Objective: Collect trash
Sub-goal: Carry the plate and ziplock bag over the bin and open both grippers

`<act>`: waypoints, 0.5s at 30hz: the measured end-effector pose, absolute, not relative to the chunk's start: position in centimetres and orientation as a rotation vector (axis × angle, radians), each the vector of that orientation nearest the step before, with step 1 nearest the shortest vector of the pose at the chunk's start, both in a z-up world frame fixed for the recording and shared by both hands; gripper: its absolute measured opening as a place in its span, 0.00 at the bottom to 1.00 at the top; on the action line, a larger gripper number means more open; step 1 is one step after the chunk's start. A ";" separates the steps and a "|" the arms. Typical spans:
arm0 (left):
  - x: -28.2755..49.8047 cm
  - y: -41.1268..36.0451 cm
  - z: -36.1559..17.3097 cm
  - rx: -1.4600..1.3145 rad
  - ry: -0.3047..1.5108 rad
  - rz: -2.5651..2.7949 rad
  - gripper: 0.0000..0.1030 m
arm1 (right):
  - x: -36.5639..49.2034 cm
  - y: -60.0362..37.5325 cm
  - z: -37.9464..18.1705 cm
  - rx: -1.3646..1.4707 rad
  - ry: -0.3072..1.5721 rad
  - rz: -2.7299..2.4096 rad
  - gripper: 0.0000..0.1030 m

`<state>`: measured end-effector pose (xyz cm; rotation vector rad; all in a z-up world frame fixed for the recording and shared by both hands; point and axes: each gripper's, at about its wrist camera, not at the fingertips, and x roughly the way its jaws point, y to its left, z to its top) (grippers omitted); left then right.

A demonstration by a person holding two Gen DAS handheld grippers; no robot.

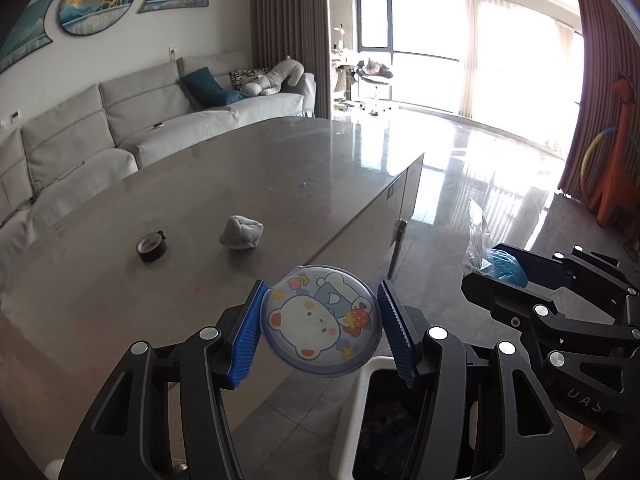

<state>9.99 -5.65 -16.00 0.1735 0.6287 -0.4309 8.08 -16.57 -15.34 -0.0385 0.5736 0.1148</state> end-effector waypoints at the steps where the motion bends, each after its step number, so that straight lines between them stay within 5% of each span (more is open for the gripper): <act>1: 9.7 -6.0 -16.2 0.176 0.634 -0.447 0.54 | 7.5 -16.8 -15.6 -0.040 0.580 0.106 0.37; 15: 6.0 -10.5 -20.9 0.270 0.714 -0.661 0.54 | 1.7 -19.9 -18.2 0.003 0.650 -0.015 0.37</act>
